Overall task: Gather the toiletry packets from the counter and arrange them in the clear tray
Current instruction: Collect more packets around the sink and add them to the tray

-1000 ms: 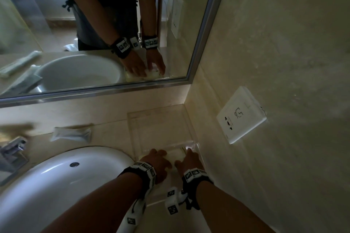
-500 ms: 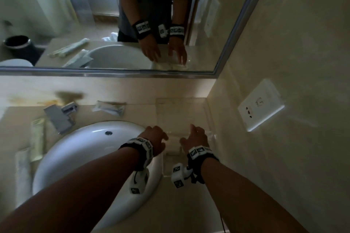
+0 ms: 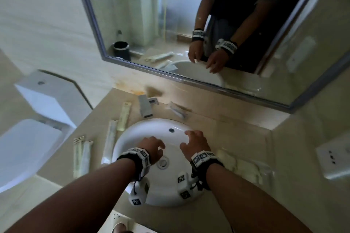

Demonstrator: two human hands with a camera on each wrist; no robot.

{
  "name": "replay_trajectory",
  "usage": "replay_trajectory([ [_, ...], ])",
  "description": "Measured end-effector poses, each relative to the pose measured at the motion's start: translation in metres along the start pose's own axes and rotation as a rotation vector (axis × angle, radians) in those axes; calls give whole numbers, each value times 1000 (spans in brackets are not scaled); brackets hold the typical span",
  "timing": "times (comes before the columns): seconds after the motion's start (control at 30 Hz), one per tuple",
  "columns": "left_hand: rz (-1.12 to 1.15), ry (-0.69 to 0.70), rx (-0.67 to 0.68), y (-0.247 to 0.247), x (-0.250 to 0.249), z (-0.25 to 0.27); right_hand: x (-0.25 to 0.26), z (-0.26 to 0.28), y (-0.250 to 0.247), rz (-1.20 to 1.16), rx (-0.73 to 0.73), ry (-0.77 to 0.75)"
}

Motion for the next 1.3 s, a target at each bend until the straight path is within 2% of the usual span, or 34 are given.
replay_trajectory([
  [0.33, 154, -236, -119, 14, 97, 98, 101, 27, 60, 181, 152, -199],
  [0.6, 221, -350, -133, 16, 153, 133, 151, 30, 94, 266, 211, -250],
  [0.73, 202, -358, -170, 4, 180, 133, 171, 28, 105, 265, 238, -248],
  [1.0, 226, -381, -132, -22, 224, 113, 192, 12, 119, 236, 252, -182],
  [1.3, 203, -278, -113, -34, 241, 58, 183, -13, 123, 225, 226, -53],
])
Point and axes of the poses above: each hand's wrist, its own z-axis away from the middle knuckle, its own y-axis out of the palm, x = y × z, the point moved 4 cm from there along -z, towards the middle knuckle, and after that the axes turned 14 degrees about y, right-handed, at the moved point
